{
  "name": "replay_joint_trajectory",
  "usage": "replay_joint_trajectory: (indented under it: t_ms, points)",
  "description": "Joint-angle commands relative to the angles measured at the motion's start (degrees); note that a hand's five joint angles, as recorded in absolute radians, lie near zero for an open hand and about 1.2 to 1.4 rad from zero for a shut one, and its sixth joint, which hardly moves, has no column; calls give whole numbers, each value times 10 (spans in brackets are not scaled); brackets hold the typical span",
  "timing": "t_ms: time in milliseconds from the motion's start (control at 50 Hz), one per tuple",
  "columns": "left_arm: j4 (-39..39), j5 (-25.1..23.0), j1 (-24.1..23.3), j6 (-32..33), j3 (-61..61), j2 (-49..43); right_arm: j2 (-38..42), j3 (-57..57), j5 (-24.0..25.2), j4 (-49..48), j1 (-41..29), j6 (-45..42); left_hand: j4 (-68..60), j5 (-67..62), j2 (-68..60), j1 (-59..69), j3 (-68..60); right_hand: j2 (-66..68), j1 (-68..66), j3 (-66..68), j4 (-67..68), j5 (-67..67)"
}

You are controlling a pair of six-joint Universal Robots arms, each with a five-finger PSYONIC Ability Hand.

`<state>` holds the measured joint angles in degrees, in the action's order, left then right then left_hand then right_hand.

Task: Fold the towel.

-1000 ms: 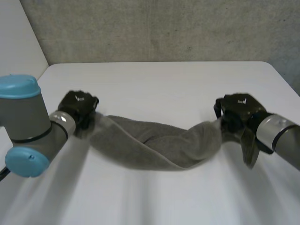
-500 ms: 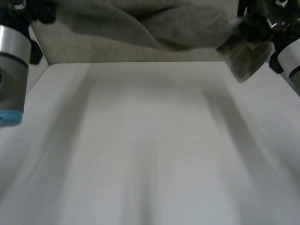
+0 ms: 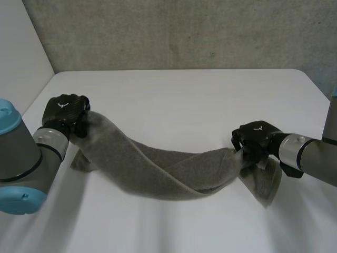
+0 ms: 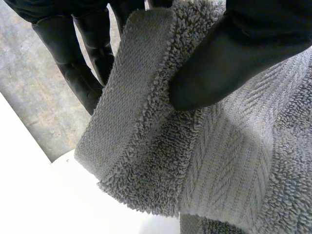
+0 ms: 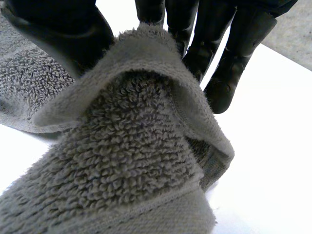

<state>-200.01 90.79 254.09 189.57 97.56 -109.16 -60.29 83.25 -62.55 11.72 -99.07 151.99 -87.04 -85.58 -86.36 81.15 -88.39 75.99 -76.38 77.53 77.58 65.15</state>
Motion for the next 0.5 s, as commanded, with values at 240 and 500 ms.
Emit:
replay_joint_trajectory:
  t_ms: [240, 500]
  points:
    - [-6, 2, 26, -2, -9, 1, -125, 146, 11, -107, 5, -49, 70, 156, 64, -12, 84, -375, 379, -390, -391, -366]
    - [-6, 1, 23, -3, -3, 6, -229, 271, 21, -118, 37, -173, 70, 156, 64, -12, 84, -519, 523, -535, -535, -511]
